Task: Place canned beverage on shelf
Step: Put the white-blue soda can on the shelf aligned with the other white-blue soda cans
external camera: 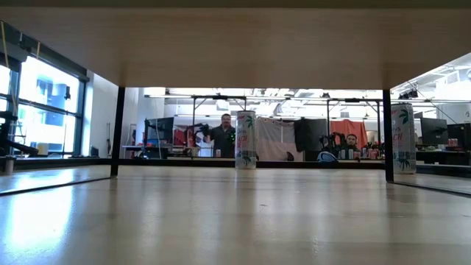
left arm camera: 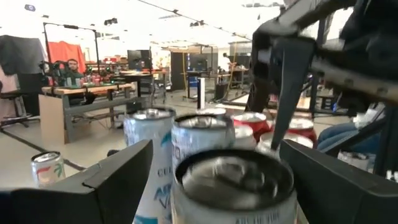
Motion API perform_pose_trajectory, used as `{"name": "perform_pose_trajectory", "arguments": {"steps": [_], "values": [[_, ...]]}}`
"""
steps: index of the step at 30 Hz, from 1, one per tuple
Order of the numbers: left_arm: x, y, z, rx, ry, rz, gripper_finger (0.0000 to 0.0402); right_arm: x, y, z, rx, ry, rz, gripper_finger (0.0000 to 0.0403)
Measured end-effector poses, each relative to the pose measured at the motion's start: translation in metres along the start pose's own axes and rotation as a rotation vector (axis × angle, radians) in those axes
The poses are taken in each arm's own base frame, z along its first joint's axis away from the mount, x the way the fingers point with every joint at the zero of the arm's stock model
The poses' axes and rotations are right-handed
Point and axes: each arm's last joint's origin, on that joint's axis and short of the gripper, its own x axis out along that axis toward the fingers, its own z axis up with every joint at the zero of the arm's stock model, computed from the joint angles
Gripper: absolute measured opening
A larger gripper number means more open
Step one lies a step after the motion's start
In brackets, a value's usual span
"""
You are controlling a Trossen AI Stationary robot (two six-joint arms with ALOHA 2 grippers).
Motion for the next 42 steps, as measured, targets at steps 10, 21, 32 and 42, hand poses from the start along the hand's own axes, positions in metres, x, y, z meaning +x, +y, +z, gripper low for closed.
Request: {"name": "perform_pose_trajectory", "arguments": {"steps": [10, 21, 32, 42], "values": [[-0.006, 0.015, 0.042, -0.059, -0.095, -0.139, 0.0342, 0.0, 0.001, 0.0, 0.002, -0.001, 0.002, 0.0314], [-0.073, 0.038, 0.06, 0.211, 0.104, -0.245, 0.0336, -0.014, 0.016, -0.005, -0.008, -0.007, 0.042, 0.0314], [-0.056, 0.051, 0.011, 0.198, 0.351, -0.366, 0.0331, -0.02, 0.024, -0.008, 0.035, -0.008, 0.064, 0.0314], [-0.03, 0.047, 0.004, 0.142, 0.459, -0.471, 0.033, -0.02, 0.024, -0.008, 0.035, -0.006, 0.069, 0.0314]]}}
